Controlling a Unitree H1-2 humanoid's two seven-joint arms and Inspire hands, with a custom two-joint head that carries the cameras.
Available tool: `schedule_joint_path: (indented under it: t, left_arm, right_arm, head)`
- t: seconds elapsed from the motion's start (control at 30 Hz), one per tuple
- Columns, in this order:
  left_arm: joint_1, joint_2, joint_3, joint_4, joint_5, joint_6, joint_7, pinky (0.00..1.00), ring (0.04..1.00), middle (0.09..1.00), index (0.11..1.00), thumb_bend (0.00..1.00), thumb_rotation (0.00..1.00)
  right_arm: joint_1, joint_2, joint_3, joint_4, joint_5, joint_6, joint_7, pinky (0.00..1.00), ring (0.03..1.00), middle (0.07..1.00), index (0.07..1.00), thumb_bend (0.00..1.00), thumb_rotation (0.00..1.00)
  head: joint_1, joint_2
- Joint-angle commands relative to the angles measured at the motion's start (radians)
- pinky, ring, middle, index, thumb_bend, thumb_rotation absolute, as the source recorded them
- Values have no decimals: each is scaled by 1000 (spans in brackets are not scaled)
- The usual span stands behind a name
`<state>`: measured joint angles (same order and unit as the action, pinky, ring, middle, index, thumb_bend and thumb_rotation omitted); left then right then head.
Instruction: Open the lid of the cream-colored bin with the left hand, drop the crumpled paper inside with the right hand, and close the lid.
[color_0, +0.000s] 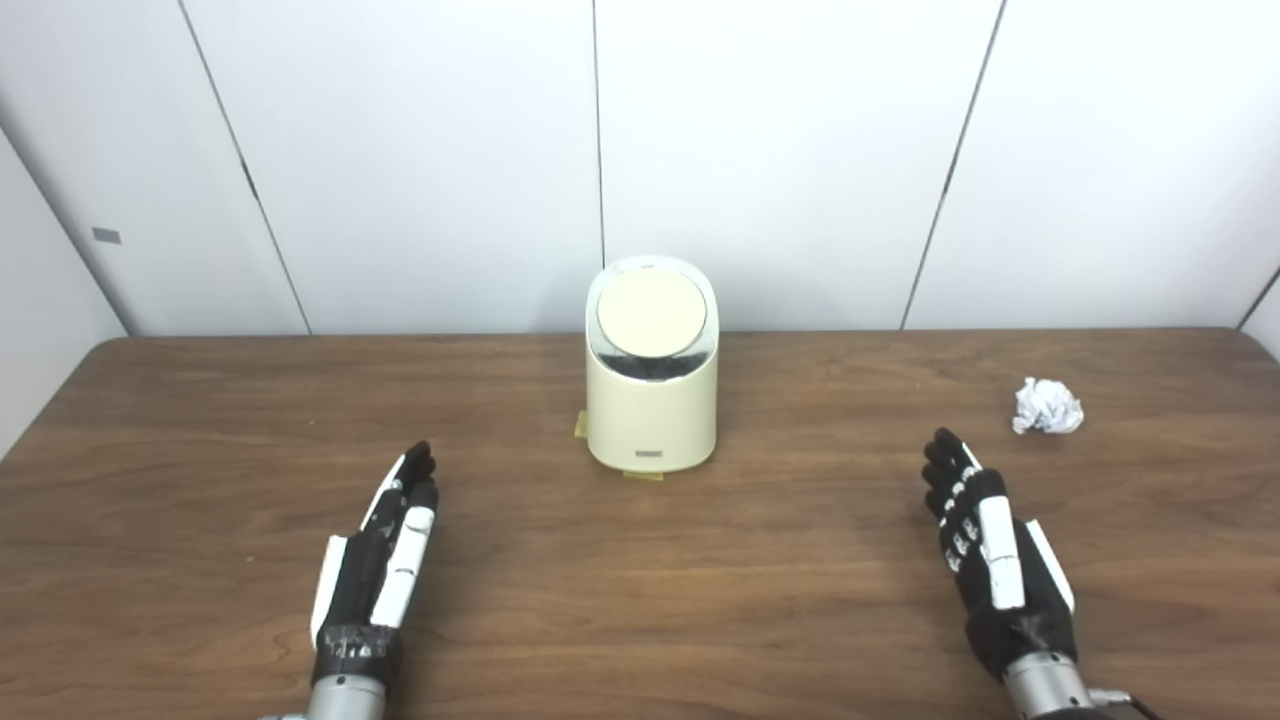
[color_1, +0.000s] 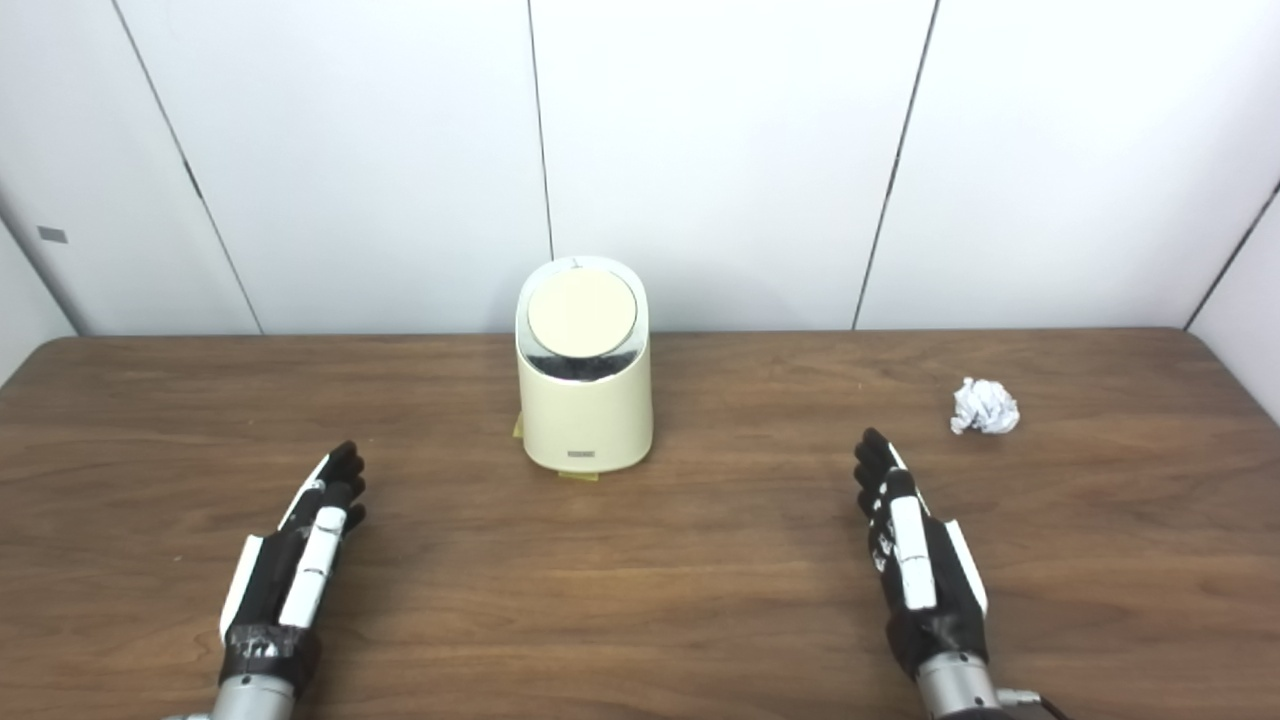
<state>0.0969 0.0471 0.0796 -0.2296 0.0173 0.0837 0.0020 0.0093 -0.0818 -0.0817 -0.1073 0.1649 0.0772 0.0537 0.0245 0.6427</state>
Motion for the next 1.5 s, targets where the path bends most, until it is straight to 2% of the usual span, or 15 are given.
schedule_joint_path:
  t: [0.0,0.33,0.47,0.53,0.57,0.63,0.8,0.87,0.93,1.0,1.03,1.13,1.2,1.33,1.47]
  left_arm:
    - [22,8,-3,-21,19,-32,7,955,960,949,972,569,829]
    - [21,9,7,-28,9,-18,5,984,983,969,985,551,855]
    - [6,14,-4,-55,46,18,10,967,973,962,981,543,835]
    - [-27,13,-9,-82,93,52,24,982,966,946,964,606,598]
    - [-56,8,-8,-103,103,84,27,976,959,940,962,645,540]
    - [-113,1,-7,-139,104,145,24,963,944,935,967,740,465]
    - [-277,14,-26,-195,161,303,22,955,935,929,960,780,390]
    - [-370,54,-53,-188,212,358,0,962,938,931,958,796,371]
    - [-442,70,-61,-174,240,382,-34,948,937,932,956,817,348]
    - [-511,74,-60,-156,266,386,-94,919,938,945,967,846,262]
    - [-549,71,-57,-141,287,386,-129,919,939,946,968,847,259]
    - [-646,62,-60,-78,359,386,-196,929,943,944,965,838,154]
    - [-693,59,-63,-40,403,386,-234,910,950,951,965,841,107]
    - [-808,106,-127,60,565,386,-346,855,926,923,942,895,129]
    - [-901,151,-199,168,610,386,-414,823,938,936,949,922,134]
  right_arm:
    - [-31,-3,1,-27,-5,-5,2,1000,970,957,950,630,949]
    - [-28,-1,11,-35,-22,-4,1,1000,970,951,940,602,926]
    - [-25,-7,8,-40,-18,1,4,1000,971,952,942,607,930]
    - [-25,-11,4,-37,-12,3,7,1000,972,954,945,618,918]
    - [-25,-13,4,-34,-14,1,7,1000,971,955,946,619,917]
    - [-25,-15,2,-27,-17,-3,6,1000,968,955,949,618,918]
    - [-29,-20,2,-8,-15,-12,10,1000,965,954,948,630,905]
    - [-30,-25,2,-5,-12,-13,16,1000,967,958,946,636,898]
    - [-32,-26,1,-2,-12,-12,16,1000,968,957,942,641,889]
    - [-35,-28,1,3,-21,-9,12,1000,972,957,947,649,886]
    - [-34,-37,10,4,-43,-14,13,1000,972,957,947,650,886]
    - [-30,-61,34,4,-109,-38,15,997,958,960,945,611,911]
    - [-30,-63,40,7,-131,-48,10,965,936,943,925,614,886]
    - [-36,-56,43,11,-145,-45,5,943,928,938,917,611,883]
    - [-39,-51,46,15,-146,-47,7,946,928,936,914,616,889]
  head:
    - [0,0]
    - [-2,0]
    - [1,8]
    - [3,8]
    - [8,6]
    - [13,3]
    - [17,12]
    - [20,13]
    - [21,15]
    - [23,15]
    - [23,15]
    - [15,14]
    - [13,13]
    - [9,12]
    - [5,9]
